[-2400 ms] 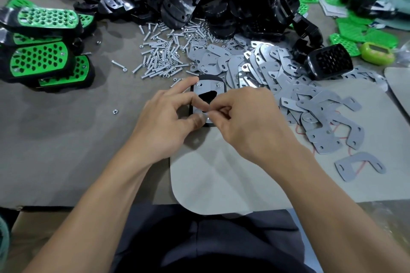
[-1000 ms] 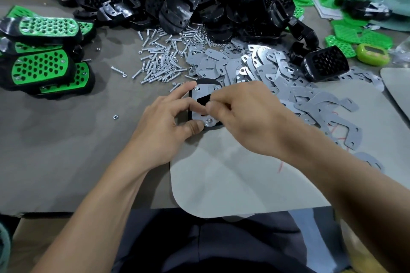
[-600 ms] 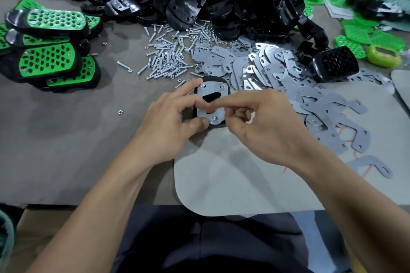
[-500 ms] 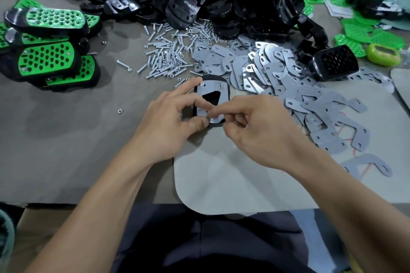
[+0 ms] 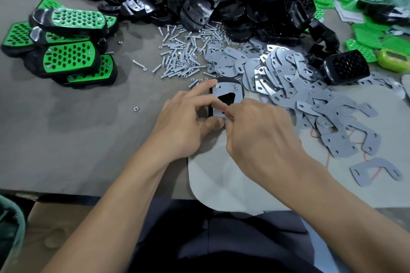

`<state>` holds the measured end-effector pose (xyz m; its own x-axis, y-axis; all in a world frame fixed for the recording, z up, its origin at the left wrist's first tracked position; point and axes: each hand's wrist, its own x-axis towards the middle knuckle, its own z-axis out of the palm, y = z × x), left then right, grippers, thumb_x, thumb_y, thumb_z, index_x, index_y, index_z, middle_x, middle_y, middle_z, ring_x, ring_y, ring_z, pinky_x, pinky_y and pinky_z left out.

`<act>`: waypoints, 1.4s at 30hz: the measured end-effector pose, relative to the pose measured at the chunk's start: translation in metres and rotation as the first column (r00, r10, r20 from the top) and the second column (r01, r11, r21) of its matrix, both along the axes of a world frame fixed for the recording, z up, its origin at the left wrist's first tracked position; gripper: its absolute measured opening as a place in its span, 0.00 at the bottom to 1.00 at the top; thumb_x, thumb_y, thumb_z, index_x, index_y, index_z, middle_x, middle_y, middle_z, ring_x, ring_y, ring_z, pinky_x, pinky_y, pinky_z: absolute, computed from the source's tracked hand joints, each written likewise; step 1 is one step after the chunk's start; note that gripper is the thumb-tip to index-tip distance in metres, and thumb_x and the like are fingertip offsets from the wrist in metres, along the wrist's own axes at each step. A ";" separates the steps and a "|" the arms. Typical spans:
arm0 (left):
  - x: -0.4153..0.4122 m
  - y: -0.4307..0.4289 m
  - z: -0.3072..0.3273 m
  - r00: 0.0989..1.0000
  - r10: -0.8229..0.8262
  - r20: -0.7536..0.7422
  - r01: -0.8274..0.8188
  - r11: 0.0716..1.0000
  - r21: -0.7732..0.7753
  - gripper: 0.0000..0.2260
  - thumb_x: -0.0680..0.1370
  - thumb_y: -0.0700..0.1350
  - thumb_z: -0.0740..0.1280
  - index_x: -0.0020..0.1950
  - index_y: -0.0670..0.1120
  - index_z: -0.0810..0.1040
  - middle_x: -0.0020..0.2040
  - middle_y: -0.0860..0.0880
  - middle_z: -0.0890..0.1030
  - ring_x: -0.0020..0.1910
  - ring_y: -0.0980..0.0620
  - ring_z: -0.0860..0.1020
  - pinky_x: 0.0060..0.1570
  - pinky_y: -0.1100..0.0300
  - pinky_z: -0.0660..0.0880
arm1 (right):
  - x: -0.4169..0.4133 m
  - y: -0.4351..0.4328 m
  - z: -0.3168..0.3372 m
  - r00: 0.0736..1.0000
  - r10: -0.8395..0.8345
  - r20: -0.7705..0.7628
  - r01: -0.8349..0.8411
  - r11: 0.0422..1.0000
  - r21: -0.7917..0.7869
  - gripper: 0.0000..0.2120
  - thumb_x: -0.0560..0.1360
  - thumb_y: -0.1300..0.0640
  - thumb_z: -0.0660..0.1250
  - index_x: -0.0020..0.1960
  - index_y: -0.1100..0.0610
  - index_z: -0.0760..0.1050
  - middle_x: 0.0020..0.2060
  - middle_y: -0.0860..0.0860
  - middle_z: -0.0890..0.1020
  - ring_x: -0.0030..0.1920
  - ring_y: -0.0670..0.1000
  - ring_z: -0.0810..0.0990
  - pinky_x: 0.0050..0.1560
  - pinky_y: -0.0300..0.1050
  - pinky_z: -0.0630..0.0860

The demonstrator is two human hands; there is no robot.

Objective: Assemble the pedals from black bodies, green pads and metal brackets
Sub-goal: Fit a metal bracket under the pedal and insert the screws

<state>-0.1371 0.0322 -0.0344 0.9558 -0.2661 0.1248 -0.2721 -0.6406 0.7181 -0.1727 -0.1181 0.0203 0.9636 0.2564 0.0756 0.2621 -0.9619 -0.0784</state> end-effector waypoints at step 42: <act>0.001 -0.004 0.007 0.998 0.023 -0.050 -0.019 0.997 0.071 0.15 0.76 0.52 0.76 0.45 0.72 0.73 0.78 0.66 0.65 0.71 0.49 0.69 0.64 0.52 0.61 | 0.038 -0.032 0.006 0.977 0.213 -0.030 -0.197 0.942 0.273 0.06 0.72 0.59 0.69 0.43 0.51 0.84 0.29 0.49 0.81 0.33 0.54 0.76 0.40 0.48 0.74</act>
